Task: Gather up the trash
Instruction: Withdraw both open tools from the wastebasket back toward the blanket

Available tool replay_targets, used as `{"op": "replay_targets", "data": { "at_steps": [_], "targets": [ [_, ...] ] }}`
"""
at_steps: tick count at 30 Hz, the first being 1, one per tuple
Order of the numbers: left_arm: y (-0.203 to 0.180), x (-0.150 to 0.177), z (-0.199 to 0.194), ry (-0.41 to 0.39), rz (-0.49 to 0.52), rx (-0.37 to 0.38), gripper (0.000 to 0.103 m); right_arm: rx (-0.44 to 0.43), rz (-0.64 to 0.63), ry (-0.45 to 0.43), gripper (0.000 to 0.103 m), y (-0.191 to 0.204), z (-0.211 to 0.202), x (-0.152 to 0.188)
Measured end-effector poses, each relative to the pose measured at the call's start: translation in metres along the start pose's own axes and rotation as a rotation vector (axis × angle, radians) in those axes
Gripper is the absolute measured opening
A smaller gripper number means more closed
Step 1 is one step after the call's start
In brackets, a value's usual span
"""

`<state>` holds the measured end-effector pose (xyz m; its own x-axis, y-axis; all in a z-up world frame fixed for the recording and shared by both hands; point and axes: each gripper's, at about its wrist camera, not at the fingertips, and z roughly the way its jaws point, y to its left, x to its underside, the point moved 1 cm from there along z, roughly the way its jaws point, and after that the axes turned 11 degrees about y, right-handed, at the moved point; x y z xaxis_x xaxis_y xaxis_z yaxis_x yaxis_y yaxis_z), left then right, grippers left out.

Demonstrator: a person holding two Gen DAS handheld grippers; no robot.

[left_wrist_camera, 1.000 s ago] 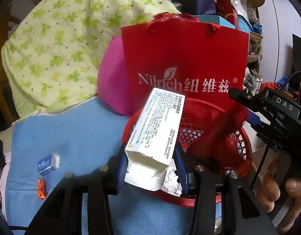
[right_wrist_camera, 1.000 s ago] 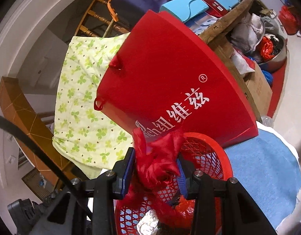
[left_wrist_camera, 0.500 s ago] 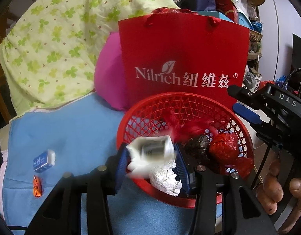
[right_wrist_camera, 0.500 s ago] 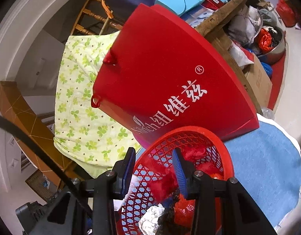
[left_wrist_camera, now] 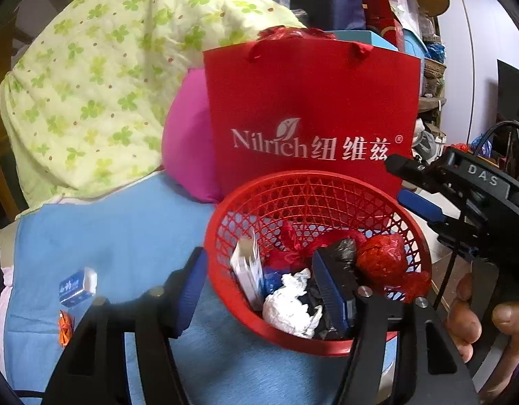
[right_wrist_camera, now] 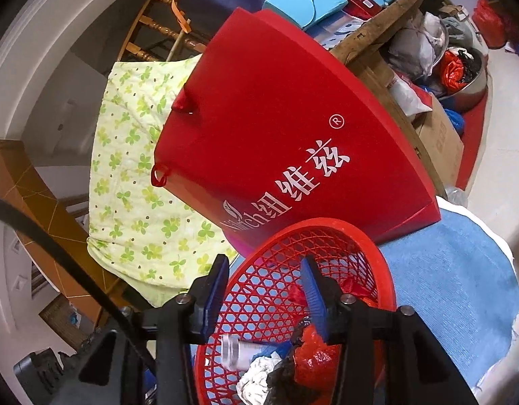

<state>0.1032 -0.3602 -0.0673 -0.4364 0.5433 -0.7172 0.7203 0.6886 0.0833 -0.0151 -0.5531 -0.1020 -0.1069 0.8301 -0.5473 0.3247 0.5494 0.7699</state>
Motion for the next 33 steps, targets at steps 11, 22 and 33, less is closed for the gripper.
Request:
{"op": "replay_targets", "data": {
  "at_steps": [11, 22, 33],
  "targets": [
    [0.031, 0.021, 0.001, 0.016, -0.073, -0.05, 0.072, 0.042, -0.094, -0.03, 0.059, 0.018, -0.002, 0.006],
    [0.082, 0.057, -0.003, 0.048, -0.183, -0.113, 0.072, 0.077, -0.281, -0.039, 0.064, 0.062, 0.01, 0.029],
    [0.146, 0.097, -0.004, 0.11, -0.303, -0.198, 0.072, -0.017, -0.509, -0.027, 0.07, 0.133, 0.028, 0.081]
  ]
}}
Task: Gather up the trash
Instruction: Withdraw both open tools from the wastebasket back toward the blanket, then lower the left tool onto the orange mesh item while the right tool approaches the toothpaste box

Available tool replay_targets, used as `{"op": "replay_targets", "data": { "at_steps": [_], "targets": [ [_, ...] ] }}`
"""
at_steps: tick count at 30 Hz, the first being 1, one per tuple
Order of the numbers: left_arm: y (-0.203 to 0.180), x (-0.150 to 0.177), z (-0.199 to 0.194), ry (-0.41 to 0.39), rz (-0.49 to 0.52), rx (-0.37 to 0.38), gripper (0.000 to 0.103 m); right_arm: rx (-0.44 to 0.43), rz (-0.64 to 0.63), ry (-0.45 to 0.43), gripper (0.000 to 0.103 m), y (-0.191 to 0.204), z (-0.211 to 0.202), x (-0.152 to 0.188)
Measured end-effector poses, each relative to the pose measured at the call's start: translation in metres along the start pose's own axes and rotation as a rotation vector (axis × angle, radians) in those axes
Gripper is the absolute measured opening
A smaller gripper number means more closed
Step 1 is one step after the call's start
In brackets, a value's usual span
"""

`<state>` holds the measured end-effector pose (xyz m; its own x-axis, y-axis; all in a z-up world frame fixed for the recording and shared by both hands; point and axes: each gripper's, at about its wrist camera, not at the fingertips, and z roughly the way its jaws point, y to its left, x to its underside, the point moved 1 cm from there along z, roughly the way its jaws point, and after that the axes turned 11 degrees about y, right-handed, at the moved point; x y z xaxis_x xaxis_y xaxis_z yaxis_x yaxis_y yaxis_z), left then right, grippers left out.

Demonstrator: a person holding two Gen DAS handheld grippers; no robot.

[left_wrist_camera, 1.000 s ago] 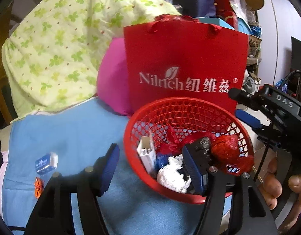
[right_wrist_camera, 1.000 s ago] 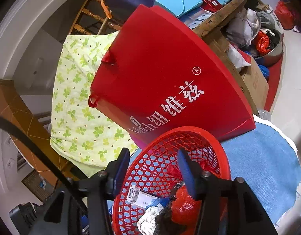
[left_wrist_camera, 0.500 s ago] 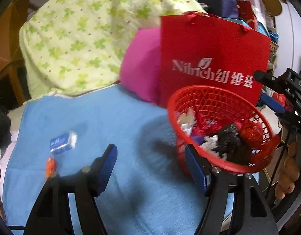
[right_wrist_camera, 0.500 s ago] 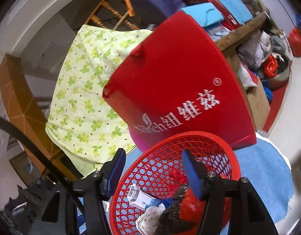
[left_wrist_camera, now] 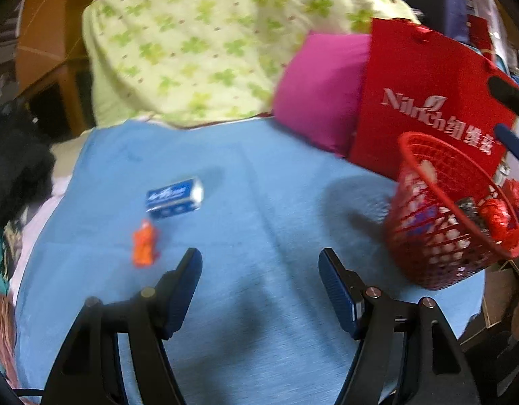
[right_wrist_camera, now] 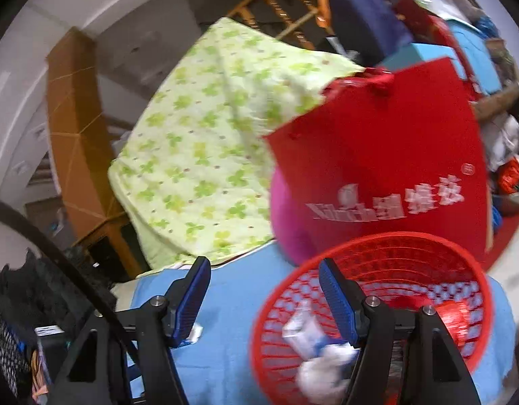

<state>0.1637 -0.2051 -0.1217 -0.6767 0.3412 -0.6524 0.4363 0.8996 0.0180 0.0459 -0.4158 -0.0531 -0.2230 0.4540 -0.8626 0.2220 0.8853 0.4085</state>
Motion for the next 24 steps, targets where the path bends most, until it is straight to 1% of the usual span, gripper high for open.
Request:
{"op": "replay_targets", "data": {
  "at_steps": [6, 9, 11, 17, 21, 24],
  "targets": [
    [0.043, 0.011, 0.007, 0.029, -0.073, -0.049, 0.072, -0.066, -0.121, 0.037, 0.07, 0.052, 0.016, 0.016],
    [0.066, 0.018, 0.01, 0.038, -0.114, -0.076, 0.072, -0.101, -0.172, 0.075, 0.07, 0.075, 0.026, 0.026],
    [0.079, 0.02, 0.012, 0.041, -0.137, -0.09, 0.072, -0.131, -0.185, 0.115, 0.07, 0.087, 0.035, 0.033],
    [0.123, 0.035, 0.022, 0.067, -0.22, -0.127, 0.072, -0.152, -0.165, 0.204, 0.07, 0.096, 0.06, 0.043],
    [0.142, 0.041, 0.031, 0.085, -0.25, -0.135, 0.072, -0.138, -0.172, 0.253, 0.07, 0.1, 0.074, 0.049],
    [0.148, 0.04, 0.038, 0.089, -0.254, -0.134, 0.072, -0.126, -0.188, 0.282, 0.07, 0.104, 0.082, 0.054]
  ]
}}
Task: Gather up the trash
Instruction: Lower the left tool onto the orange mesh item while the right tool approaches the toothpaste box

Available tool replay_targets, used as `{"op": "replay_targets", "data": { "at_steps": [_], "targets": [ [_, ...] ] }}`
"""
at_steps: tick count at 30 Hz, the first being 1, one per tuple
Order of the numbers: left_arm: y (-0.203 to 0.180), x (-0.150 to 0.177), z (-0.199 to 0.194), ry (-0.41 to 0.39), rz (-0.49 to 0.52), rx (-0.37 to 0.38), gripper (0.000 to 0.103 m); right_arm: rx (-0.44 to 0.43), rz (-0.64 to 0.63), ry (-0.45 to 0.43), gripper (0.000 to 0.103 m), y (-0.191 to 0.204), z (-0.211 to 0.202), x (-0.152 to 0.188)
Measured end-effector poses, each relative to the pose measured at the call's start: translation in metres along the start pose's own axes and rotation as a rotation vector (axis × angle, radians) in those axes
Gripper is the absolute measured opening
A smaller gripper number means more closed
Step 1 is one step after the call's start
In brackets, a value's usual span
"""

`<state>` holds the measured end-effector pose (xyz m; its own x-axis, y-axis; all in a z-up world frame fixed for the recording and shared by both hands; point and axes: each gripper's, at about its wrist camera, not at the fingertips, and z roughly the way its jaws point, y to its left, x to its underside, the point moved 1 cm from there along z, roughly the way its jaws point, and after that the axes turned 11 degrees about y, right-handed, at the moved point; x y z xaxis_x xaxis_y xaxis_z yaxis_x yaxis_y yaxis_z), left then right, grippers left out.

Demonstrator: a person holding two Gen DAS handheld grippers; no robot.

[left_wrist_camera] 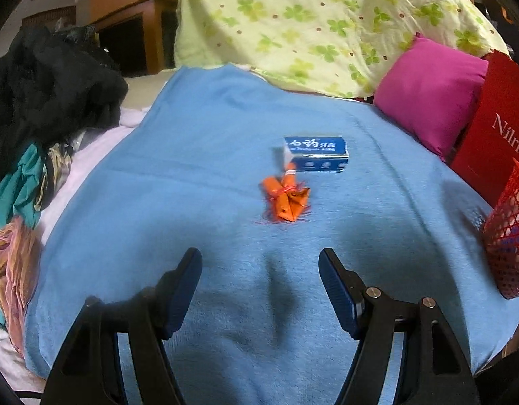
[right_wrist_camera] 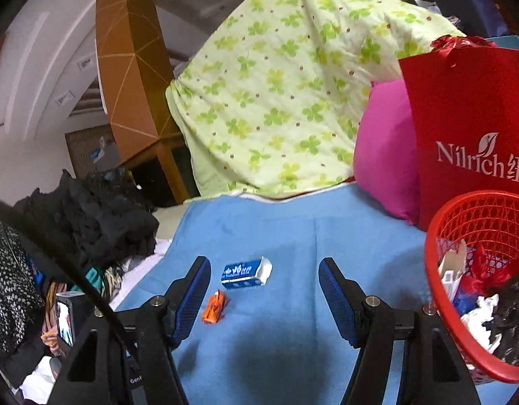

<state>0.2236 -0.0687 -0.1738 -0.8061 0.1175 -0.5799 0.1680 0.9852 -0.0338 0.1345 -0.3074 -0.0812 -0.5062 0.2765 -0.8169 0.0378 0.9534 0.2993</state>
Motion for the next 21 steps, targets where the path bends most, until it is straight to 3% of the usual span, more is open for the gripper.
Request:
{"op": "replay_targets", "data": {
  "at_steps": [14, 21],
  "targets": [
    [-0.012, -0.041, 0.046, -0.04, 0.043, 0.066, 0.072, 0.057, -0.02, 0.124, 0.07, 0.003, 0.042, 0.008],
    [-0.017, -0.053, 0.065, -0.019, 0.055, 0.084, 0.072, 0.094, 0.0, 0.184, 0.07, -0.003, 0.065, 0.014]
  ]
}}
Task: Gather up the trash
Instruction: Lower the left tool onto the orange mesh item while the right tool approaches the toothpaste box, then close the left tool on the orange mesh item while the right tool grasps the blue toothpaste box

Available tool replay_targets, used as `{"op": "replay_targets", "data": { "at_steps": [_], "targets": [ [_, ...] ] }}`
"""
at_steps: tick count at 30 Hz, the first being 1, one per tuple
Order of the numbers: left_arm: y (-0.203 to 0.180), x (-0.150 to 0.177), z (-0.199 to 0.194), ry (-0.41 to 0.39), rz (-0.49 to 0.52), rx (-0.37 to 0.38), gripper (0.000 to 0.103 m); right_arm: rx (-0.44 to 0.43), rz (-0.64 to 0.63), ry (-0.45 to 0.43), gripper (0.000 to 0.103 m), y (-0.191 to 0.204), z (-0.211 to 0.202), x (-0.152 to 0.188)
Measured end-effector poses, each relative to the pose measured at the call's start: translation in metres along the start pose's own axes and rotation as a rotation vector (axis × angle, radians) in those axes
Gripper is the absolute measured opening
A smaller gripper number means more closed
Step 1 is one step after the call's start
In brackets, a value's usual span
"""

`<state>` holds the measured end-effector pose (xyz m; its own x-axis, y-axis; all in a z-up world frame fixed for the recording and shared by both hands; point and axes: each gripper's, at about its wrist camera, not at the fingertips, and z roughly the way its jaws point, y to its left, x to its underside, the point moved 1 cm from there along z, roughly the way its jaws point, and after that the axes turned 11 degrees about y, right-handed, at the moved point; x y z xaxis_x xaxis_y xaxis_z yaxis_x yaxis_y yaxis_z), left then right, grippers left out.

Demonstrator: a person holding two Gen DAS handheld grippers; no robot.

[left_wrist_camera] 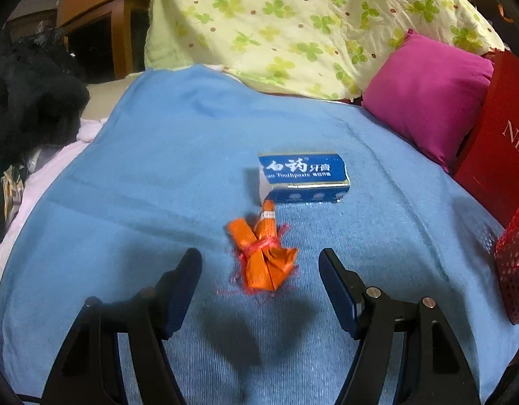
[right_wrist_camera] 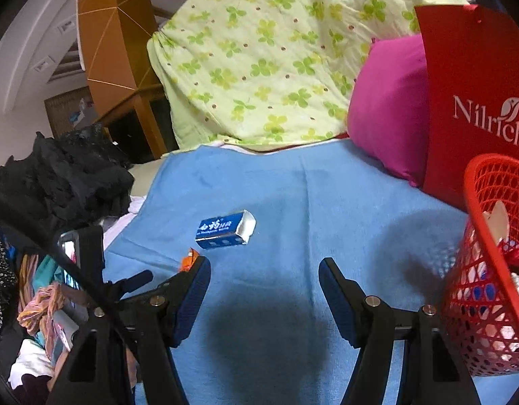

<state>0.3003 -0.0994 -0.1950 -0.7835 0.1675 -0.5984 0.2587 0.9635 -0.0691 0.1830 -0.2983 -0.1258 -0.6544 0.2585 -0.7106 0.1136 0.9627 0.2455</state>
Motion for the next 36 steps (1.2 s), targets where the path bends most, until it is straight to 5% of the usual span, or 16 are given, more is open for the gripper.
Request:
{"op": "replay_targets", "data": {
  "at_steps": [10, 13, 15, 16, 22, 36],
  "targets": [
    [0.014, -0.014, 0.026, 0.093, -0.05, -0.027, 0.069, 0.007, -0.018, 0.056, 0.07, 0.013, 0.021, 0.008],
    [0.014, -0.016, 0.031, 0.118, -0.045, -0.004, 0.054, 0.012, -0.021, 0.072, 0.07, 0.014, 0.026, 0.011],
    [0.015, -0.017, 0.035, 0.141, -0.046, 0.025, 0.031, 0.01, -0.012, 0.081, 0.07, 0.012, 0.028, 0.01],
    [0.015, -0.017, 0.037, 0.15, -0.046, 0.035, 0.028, 0.008, -0.002, 0.087, 0.07, 0.009, 0.03, 0.01],
    [0.032, -0.024, 0.027, 0.145, -0.113, 0.105, 0.028, -0.005, 0.036, 0.124, 0.07, -0.003, 0.045, -0.002],
    [0.091, -0.044, 0.014, 0.121, -0.26, 0.045, 0.028, -0.193, 0.134, 0.254, 0.07, 0.01, 0.167, -0.103]
  ]
}}
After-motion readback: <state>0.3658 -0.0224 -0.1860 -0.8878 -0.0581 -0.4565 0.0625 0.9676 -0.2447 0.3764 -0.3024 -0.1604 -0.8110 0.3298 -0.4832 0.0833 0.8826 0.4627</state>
